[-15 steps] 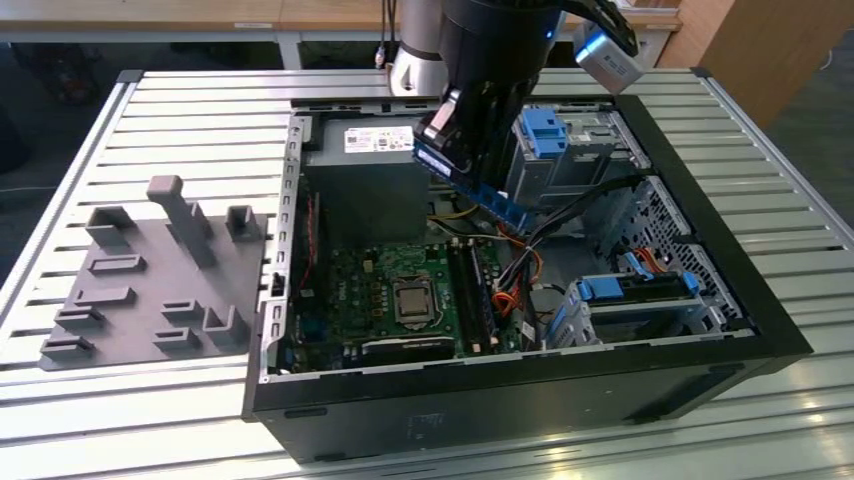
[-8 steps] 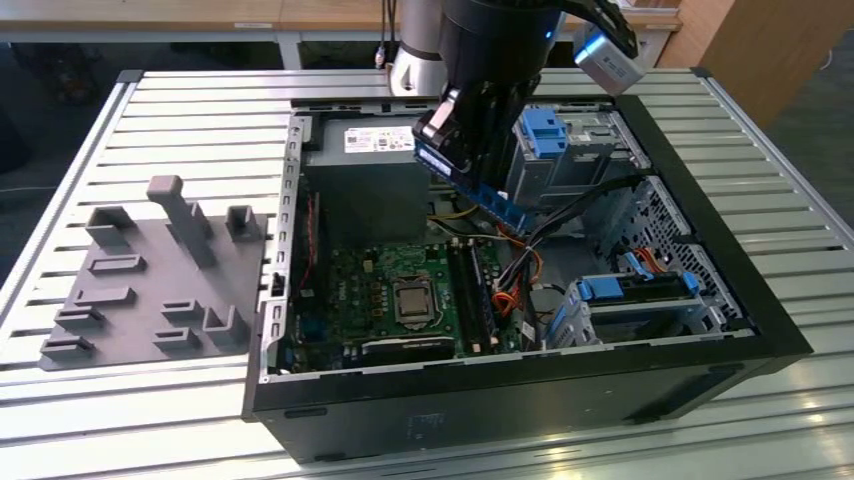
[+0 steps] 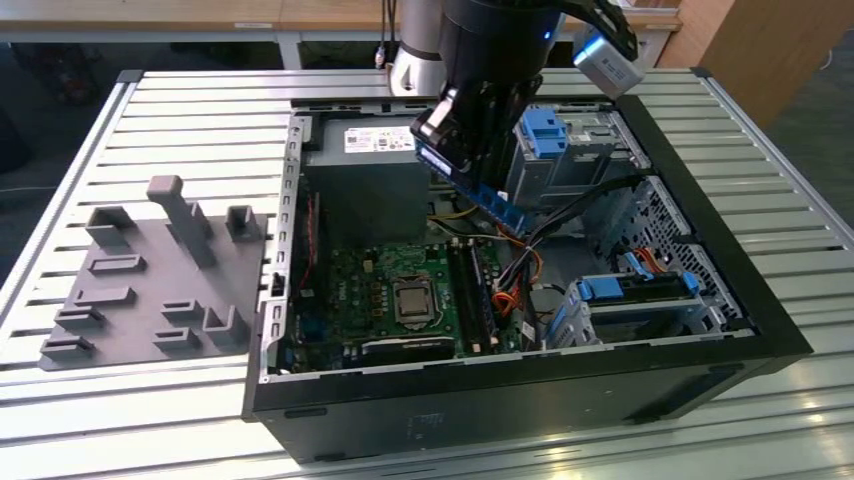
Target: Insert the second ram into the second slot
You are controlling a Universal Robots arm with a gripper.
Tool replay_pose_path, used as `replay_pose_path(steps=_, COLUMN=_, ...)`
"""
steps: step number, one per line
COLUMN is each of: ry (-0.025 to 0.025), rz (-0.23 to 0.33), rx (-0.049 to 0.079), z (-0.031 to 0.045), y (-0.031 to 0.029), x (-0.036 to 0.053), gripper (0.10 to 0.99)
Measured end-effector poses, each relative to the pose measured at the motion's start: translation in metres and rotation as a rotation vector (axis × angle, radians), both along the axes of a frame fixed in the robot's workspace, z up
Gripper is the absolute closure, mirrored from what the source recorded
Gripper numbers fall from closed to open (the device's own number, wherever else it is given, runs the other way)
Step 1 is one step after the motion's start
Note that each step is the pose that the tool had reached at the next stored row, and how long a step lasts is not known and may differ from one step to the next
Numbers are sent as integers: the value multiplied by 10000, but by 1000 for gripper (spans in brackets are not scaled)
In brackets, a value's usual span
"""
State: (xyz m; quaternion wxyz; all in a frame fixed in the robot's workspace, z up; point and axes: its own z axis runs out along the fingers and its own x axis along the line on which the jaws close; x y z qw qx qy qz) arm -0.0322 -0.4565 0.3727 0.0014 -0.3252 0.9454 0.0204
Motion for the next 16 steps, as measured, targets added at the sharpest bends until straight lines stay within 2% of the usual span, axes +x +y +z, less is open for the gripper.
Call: replay_pose_path(steps=16, ry=0, rz=-734, rx=0, z=-1, y=0, x=0, gripper=949)
